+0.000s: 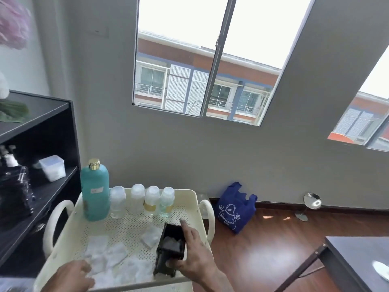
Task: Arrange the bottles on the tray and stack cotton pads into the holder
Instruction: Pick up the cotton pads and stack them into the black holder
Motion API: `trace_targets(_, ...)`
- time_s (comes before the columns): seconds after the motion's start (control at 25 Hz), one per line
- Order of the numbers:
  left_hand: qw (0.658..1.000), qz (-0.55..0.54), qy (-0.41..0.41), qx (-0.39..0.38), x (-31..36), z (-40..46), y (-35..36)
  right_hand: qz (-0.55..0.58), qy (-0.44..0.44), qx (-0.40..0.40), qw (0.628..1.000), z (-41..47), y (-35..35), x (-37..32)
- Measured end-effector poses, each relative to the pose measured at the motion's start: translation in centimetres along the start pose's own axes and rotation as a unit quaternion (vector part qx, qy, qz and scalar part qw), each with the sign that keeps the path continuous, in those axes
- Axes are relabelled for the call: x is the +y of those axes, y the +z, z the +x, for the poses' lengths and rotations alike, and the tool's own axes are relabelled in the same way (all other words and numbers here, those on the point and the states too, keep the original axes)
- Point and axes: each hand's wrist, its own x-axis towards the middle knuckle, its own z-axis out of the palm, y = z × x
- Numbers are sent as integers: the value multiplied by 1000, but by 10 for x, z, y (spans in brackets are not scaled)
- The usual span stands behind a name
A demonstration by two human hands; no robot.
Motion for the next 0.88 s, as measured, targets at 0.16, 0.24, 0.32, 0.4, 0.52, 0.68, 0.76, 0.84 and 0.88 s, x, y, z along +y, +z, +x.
trace_targets(0.16, 998, -49, 4, 25, 4, -17, -5, -13, -119, 260, 958, -29, 14, -32)
trace_targets(0.24, 994, -84, 34, 54, 6, -24, -4, 0, -215, 281, 935, -33, 31, -57)
trace_targets(0.32, 985, -127, 68, 92, 4, -24, -2, -45, -242, 159, 956, -27, 54, -80)
trace_targets(0.4, 975, -160, 99, 116, -7, -21, 0, -100, -193, 35, 976, -10, 84, -87)
trace_targets(0.52, 969, -173, 110, 140, -17, -17, -3, -137, -68, -57, 987, 24, 114, -89)
trace_targets(0.68, 976, -130, 116, 131, -19, -13, -1, -114, 23, -96, 989, 60, 127, -84)
trace_targets(0.76, 982, -99, 121, 105, -18, -11, 4, -101, 32, -91, 990, 66, 128, -79)
trace_targets(0.84, 987, -70, 114, 87, -17, -10, 6, -46, 23, -68, 996, 63, 130, -73)
trace_targets(0.88, 989, -60, 106, 84, -17, -9, 7, -2, 19, -60, 998, 62, 131, -70)
